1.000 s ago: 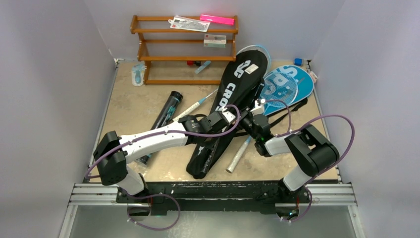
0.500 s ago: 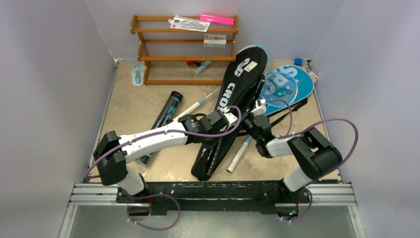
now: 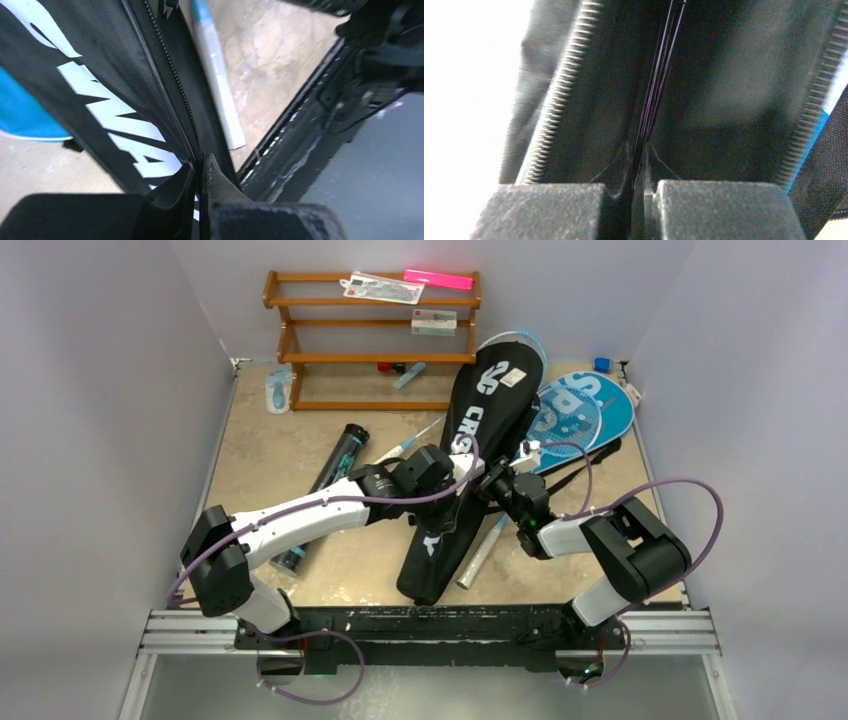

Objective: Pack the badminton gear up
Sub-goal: Place the racket in the racket bag, then zip the racket bag at the center of the board.

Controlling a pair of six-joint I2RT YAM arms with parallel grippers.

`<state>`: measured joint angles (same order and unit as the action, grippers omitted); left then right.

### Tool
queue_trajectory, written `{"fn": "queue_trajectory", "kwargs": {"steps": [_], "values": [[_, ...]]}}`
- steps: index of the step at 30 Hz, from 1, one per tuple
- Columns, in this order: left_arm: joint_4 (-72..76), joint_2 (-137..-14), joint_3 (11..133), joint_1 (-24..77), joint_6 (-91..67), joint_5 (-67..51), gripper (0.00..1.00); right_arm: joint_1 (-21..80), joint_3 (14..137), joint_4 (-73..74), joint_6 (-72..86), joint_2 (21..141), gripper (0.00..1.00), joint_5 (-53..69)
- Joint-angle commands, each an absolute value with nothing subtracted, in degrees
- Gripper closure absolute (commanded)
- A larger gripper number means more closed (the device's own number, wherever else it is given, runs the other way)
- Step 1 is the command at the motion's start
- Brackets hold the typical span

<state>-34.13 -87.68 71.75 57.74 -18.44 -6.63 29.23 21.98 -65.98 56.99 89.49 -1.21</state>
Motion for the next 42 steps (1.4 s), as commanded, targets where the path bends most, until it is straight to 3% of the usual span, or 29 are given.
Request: {"fn": "queue_trajectory", "kwargs": {"steps": [1,4,5,8,18,24,35,42], "values": [[-20.2,-85.1,70.7,55.8,-25.2,-25.7,1.00,28.7,23.7,-76.7,56.1,89.1,1.00,-6.2],[-19.7,-86.8,70.6,54.6,-25.5,-27.0,1.00,28.7,23.7,-74.6,56.2,87.4,1.00,-6.4],[-20.7,-87.8,71.0,54.6,-25.0,-26.9,1.00,28.7,23.8,-73.6,56.0,86.9,0.97,-6.6],[-23.3,-90.6,71.5,54.6,-24.1,-24.6,1.00,28.7,24.3,-68.3,55.3,85.4,0.73,-6.7],[-20.0,-93.4,68.5,52.7,-27.0,-17.8,1.00,28.7,21.4,-48.4,60.6,80.6,0.54,-6.1],[-19.2,-93.7,68.1,51.4,-27.6,-17.9,1.00,28.7,20.6,-39.8,59.7,74.8,0.27,-6.7],[-20.1,-94.2,67.9,51.0,-27.4,-14.5,1.00,28.6,21.0,-17.6,53.1,57.4,0.25,-10.0],[-23.0,-93.2,69.0,50.8,-25.8,-9.1,1.00,27.8,21.3,-8.6,44.4,49.5,0.32,-7.2]]}}
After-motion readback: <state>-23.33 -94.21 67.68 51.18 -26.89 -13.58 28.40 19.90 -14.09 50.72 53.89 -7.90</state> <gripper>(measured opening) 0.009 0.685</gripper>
